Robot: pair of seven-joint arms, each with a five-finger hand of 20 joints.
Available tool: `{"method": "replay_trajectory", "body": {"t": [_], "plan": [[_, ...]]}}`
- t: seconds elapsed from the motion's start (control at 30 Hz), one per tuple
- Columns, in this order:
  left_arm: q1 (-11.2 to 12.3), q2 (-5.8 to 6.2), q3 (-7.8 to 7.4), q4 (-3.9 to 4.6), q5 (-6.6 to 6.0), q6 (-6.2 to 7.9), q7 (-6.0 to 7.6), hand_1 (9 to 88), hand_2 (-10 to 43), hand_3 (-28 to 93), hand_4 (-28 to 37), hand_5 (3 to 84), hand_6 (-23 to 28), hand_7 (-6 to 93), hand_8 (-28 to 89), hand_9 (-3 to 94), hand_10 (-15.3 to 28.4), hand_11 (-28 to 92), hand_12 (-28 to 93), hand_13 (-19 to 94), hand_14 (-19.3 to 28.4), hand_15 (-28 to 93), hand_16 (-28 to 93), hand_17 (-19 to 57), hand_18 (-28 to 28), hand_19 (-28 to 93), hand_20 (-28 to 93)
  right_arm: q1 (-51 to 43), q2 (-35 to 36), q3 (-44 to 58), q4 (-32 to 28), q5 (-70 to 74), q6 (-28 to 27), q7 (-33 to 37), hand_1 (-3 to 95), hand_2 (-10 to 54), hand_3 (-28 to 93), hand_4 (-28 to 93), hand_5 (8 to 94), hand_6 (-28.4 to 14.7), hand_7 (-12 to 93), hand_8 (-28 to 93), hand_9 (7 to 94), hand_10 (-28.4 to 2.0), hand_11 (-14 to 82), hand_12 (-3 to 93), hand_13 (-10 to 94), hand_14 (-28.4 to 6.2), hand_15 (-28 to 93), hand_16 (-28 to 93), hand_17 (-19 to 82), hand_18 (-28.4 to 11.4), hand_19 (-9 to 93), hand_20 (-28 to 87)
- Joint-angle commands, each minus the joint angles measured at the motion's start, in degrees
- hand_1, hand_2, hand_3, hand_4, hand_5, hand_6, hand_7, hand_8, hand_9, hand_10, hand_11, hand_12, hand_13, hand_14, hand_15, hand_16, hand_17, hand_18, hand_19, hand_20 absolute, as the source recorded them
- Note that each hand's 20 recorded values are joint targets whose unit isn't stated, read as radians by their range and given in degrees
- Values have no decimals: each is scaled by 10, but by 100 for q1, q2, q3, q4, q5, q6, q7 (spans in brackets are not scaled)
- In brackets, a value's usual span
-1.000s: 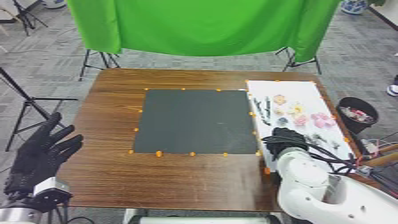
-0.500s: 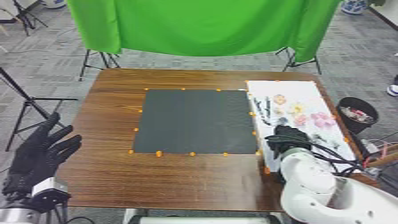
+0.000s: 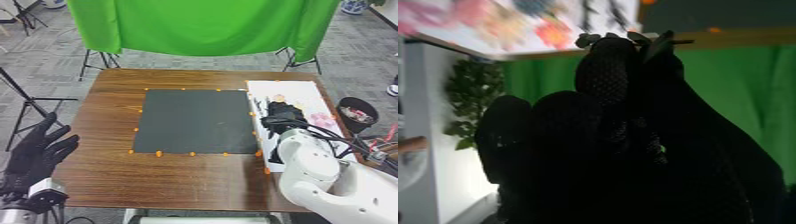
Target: Arrange flowers
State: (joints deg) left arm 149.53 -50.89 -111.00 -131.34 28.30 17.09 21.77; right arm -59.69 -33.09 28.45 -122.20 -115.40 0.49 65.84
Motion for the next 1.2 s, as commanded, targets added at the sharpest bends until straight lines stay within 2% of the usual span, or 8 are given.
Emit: {"method": "replay_trajectory", "body": {"t": [0.03, 0.1, 0.13, 0.27, 0.33, 0.57, 0.87, 1.2], "plan": [[226, -102, -200, -100, -22, 69, 26, 299, 66, 618, -200, 295, 60, 70, -71, 261, 184, 218, 115, 199, 279, 547, -116, -59, 284, 574, -77, 943, -744, -414, -46, 28, -66, -425, 441, 119, 795, -121, 596, -75, 633, 213, 729, -149, 619, 322, 772, -88, 817, 195, 586, -146, 932, 461], [235, -178, -258, -123, 3, 87, -36, 299, 66, 618, -200, 295, 60, 70, -71, 260, 184, 218, 115, 199, 279, 547, -116, -59, 284, 574, -77, 1128, -1114, -486, 61, 87, -236, -553, 441, 118, 795, -119, 596, -75, 632, 214, 730, -149, 618, 323, 773, -89, 817, 196, 587, -146, 932, 463], [267, -140, -271, -122, -43, 124, 40, 299, 66, 618, -200, 295, 60, 70, -71, 260, 183, 217, 115, 199, 279, 546, -116, -59, 284, 574, -77, 1313, -1278, -635, 135, 83, -217, -626, 442, 118, 794, -119, 597, -75, 630, 214, 731, -148, 618, 323, 774, -89, 817, 195, 587, -146, 932, 463], [123, -174, -273, -118, 41, 82, -111, 299, 66, 618, -199, 295, 60, 70, -71, 260, 183, 217, 115, 199, 279, 547, -116, -59, 284, 573, -77, 1539, -2004, -770, 474, 245, -431, -889, 443, 117, 793, -119, 601, -74, 626, 216, 732, -149, 616, 326, 775, -88, 816, 196, 588, -147, 932, 465], [-46, -258, -278, -113, 150, 13, -346, 299, 66, 618, -200, 294, 59, 71, -71, 261, 183, 219, 116, 199, 279, 549, -116, -59, 284, 573, -77, 1582, -2333, -835, 688, 276, -504, -976, 442, 116, 794, -118, 601, -73, 625, 217, 734, -149, 615, 325, 775, -87, 816, 196, 588, -147, 932, 465], [-548, -316, -197, -10, 355, -156, -688, 300, 66, 617, -200, 294, 59, 71, -71, 260, 183, 219, 115, 199, 280, 549, -117, -59, 284, 573, -77, 1780, -3348, -1153, 1514, 571, -797, -1203, 442, 115, 793, -116, 604, -72, 622, 218, 737, -148, 615, 324, 777, -86, 815, 197, 588, -146, 932, 465], [-1230, -212, 132, 200, 447, -326, -892, 299, 65, 618, -200, 294, 60, 72, -71, 260, 183, 217, 116, 199, 280, 548, -117, -59, 284, 574, -78, 1755, -3781, -1546, 2142, 835, -809, -1139, 441, 114, 793, -122, 602, -69, 624, 215, 734, -144, 614, 325, 776, -85, 815, 200, 583, -145, 932, 465], [-1603, -156, 306, 321, 492, -429, -924, 299, 66, 618, -199, 293, 59, 72, -71, 259, 182, 218, 116, 198, 279, 547, -117, -59, 284, 574, -79, 1874, -4002, -1834, 2604, 1066, -732, -982, 441, 114, 794, -135, 597, -67, 630, 208, 732, -142, 615, 323, 774, -83, 814, 200, 582, -144, 932, 462]]}}
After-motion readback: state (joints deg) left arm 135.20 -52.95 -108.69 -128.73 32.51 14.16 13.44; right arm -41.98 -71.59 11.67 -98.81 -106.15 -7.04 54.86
